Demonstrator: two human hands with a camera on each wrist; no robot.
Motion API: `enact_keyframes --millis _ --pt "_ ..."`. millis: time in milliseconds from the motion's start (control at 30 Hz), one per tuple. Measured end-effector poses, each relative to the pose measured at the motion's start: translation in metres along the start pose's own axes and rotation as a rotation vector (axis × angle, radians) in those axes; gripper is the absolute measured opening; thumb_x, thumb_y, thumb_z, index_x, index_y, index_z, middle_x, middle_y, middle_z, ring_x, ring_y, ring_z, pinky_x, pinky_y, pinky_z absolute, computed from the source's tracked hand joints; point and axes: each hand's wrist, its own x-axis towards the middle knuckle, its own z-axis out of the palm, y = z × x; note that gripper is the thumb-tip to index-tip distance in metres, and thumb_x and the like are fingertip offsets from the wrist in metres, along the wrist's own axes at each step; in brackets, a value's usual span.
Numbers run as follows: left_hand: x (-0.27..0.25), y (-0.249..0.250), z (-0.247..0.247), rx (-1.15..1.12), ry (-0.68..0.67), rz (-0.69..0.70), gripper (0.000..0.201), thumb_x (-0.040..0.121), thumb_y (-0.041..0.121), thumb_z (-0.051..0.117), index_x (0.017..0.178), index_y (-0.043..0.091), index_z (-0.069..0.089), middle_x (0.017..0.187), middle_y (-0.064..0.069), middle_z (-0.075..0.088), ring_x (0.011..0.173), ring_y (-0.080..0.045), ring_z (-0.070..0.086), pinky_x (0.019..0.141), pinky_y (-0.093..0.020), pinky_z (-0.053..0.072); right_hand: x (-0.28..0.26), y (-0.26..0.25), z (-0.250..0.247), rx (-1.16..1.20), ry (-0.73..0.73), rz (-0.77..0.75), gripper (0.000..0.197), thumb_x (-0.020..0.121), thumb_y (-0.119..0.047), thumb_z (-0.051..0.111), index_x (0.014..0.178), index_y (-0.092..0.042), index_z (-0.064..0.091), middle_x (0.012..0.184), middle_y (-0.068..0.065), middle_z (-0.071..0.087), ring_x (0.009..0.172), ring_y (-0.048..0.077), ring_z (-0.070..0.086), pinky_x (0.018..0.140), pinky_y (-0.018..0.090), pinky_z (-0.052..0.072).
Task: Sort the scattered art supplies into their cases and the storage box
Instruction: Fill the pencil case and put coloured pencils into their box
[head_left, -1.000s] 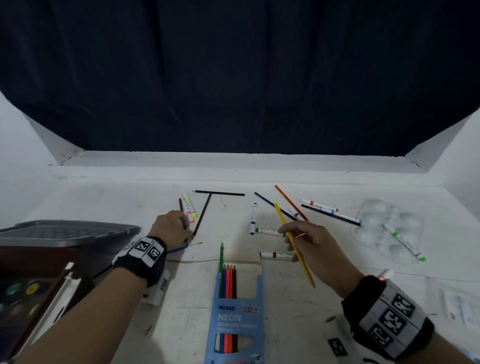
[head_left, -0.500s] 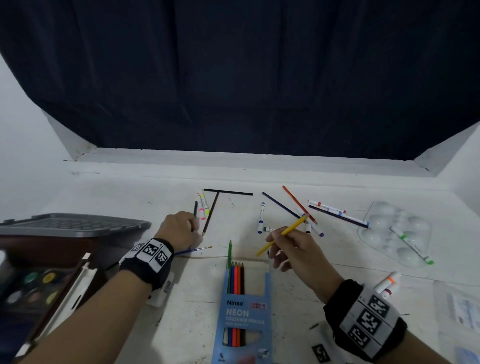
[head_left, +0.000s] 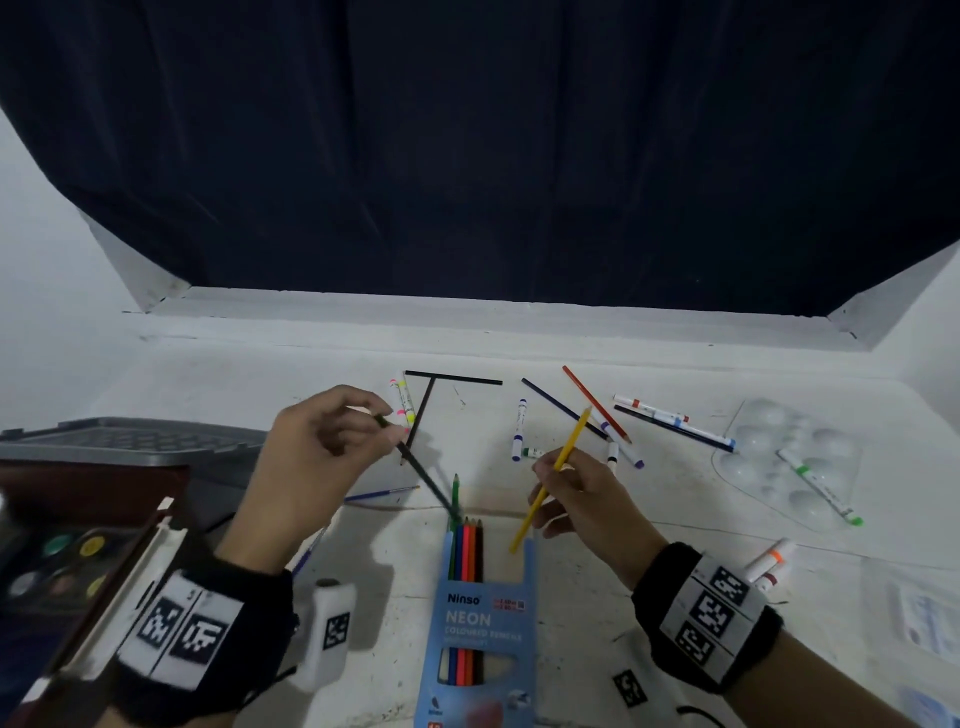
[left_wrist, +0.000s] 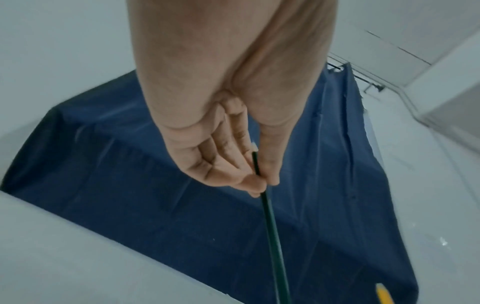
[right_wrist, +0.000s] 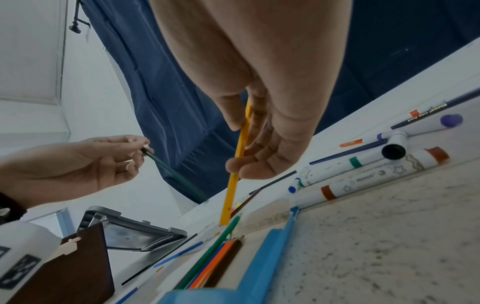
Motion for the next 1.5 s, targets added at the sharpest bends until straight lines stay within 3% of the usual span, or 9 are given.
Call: enact_keyframes --millis 100,400,600,767,900,1000,1167,1333,1500 --pt "-0.005 -0.007 0.017 -0.078 -0.050 -0.045 0.020 0.074 0.026 0.081 0.091 0.021 0.072 0.079 -0.009 0.076 0.080 -0.035 0.071 0.080 -0.040 0.055 0.001 0.004 0.001 -0.050 0.011 -0.039 0.015 0.099 -0.018 0.057 0.109 -0.010 0.049 0.077 0.019 0.071 0.061 0.026 0.065 0.060 0.031 0.055" --pt "0.012 -0.033 0.062 0.005 -0.216 -0.052 0.025 0.087 0.014 0.076 0.107 0.024 0.065 0.078 0.000 0.078 0.074 -0.013 0.073 0.080 -0.031 0.056 0.006 0.014 0.000 -0.178 -0.049 -0.024 0.014 0.104 -0.015 0.046 0.115 -0.017 0.037 0.083 0.014 0.070 0.063 0.023 0.068 0.061 0.031 0.057" --pt "0.041 -0.039 0.073 0.108 -0.157 -0.006 0.023 0.086 0.016 0.077 0.105 0.022 0.066 0.075 0.006 0.077 0.069 -0.003 0.071 0.067 -0.010 0.050 0.011 0.016 0.001 -0.261 -0.027 -0.044 0.023 0.100 -0.013 0.052 0.118 -0.021 0.040 0.093 0.013 0.065 0.066 0.026 0.070 0.060 0.033 0.058" --pt "0.047 -0.058 0.090 0.315 -0.349 -0.026 0.030 0.085 0.023 0.079 0.112 0.023 0.067 0.076 0.006 0.076 0.077 -0.010 0.071 0.077 -0.024 0.057 0.017 0.020 0.007 -0.296 -0.033 0.003 0.025 0.099 -0.011 0.054 0.119 -0.021 0.042 0.100 0.014 0.061 0.070 0.029 0.072 0.062 0.038 0.060" --pt "0.047 -0.072 0.093 0.535 -0.449 -0.003 0.039 0.085 0.033 0.078 0.120 0.020 0.067 0.092 0.008 0.070 0.087 -0.005 0.065 0.075 -0.013 0.050 0.023 0.023 0.008 -0.333 -0.033 0.009 0.032 0.097 -0.011 0.057 0.123 -0.017 0.039 0.103 0.016 0.058 0.066 0.028 0.072 0.066 0.047 0.061" --pt "0.044 -0.077 0.091 0.785 -0.548 0.027 0.047 0.084 0.054 0.071 0.121 0.026 0.064 0.106 0.010 0.065 0.102 -0.012 0.059 0.091 -0.031 0.047 0.027 0.026 0.010 -0.359 -0.057 0.023 0.046 0.094 -0.011 0.064 0.130 -0.015 0.036 0.100 0.016 0.061 0.068 0.028 0.072 0.068 0.048 0.061" --pt "0.025 -0.065 0.085 1.087 -0.631 0.117 0.046 0.086 0.064 0.060 0.122 0.036 0.061 0.119 0.011 0.057 0.116 -0.014 0.048 0.099 -0.041 0.028 0.026 0.028 0.017 -0.508 -0.096 -0.025 0.080 0.087 -0.009 0.071 0.148 -0.021 0.020 0.082 0.008 0.068 0.067 0.017 0.069 0.060 0.023 0.057" --pt "0.008 -0.058 0.073 1.090 -0.743 0.137 0.055 0.084 0.062 0.063 0.135 0.042 0.052 0.145 0.009 0.042 0.138 -0.015 0.032 0.106 -0.047 0.022 0.022 0.024 0.019 -0.609 -0.131 -0.068 0.045 0.089 -0.018 0.070 0.128 -0.019 0.046 0.082 0.003 0.065 0.070 0.015 0.067 0.055 0.016 0.052" --pt "-0.014 -0.061 0.054 1.052 -0.741 0.175 0.065 0.088 0.068 0.050 0.147 0.042 0.038 0.149 0.019 0.039 0.141 -0.006 0.026 0.106 -0.038 0.020 0.015 0.018 0.021 -0.947 -0.183 -0.262 0.037 0.091 -0.020 0.063 0.126 -0.016 0.052 0.106 0.005 0.054 0.092 0.022 0.057 0.083 0.039 0.051"
